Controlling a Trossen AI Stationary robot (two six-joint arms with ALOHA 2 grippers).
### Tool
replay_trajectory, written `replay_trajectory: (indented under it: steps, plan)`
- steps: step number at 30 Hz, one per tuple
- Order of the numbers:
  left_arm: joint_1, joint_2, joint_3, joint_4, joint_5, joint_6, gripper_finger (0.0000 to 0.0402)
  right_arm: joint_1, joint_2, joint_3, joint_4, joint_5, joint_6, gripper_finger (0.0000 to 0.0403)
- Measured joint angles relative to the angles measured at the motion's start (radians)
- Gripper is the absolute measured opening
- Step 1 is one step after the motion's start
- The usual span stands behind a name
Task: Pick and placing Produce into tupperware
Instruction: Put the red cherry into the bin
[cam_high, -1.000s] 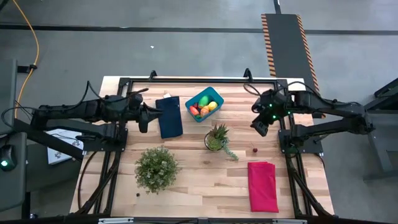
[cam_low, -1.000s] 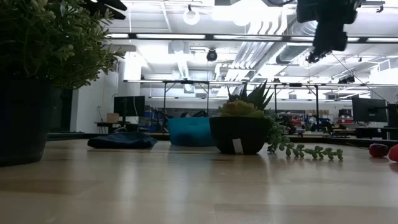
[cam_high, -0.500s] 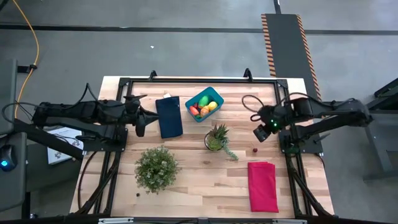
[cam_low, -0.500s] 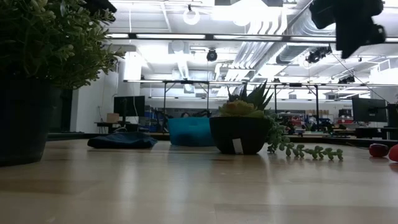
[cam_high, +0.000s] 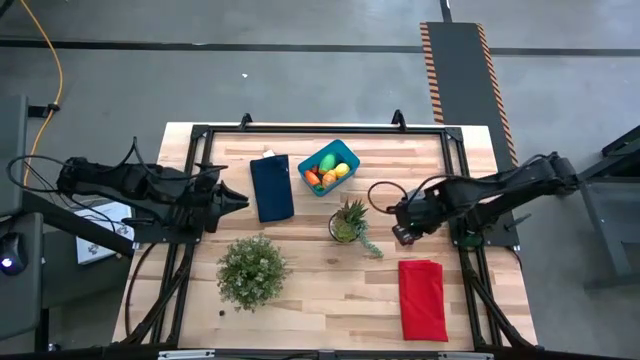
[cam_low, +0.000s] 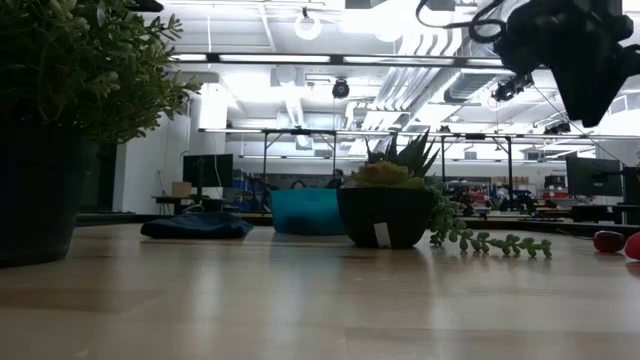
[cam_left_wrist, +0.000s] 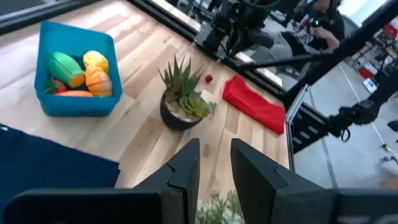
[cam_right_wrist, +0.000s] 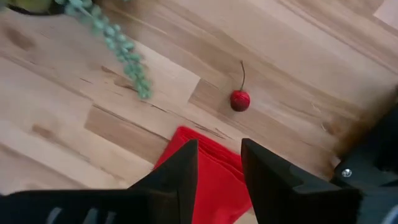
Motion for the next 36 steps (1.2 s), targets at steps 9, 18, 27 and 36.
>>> replay_trajectory:
  steps: [9, 18, 27, 36]
  plan:
    - [-0.003, -0.014, 0.0, -0.053, 0.041, -0.006, 0.0081, 0.046, 0.061, -0.021, 0.025, 0.046, -0.046, 0.0114]
    - [-0.003, -0.014, 0.0, -0.076, 0.045, -0.005, 0.0081, 0.045, -0.001, -0.158, 0.105, 0.016, 0.003, 0.0114]
    - [-0.003, -0.014, 0.0, -0.091, 0.05, -0.005, 0.0081, 0.02, -0.014, -0.33, 0.284, -0.076, 0.031, 0.0114]
    - [-0.003, -0.014, 0.0, -0.091, 0.063, -0.006, 0.0081, -0.054, -0.014, -0.333, 0.291, -0.004, -0.006, 0.0142]
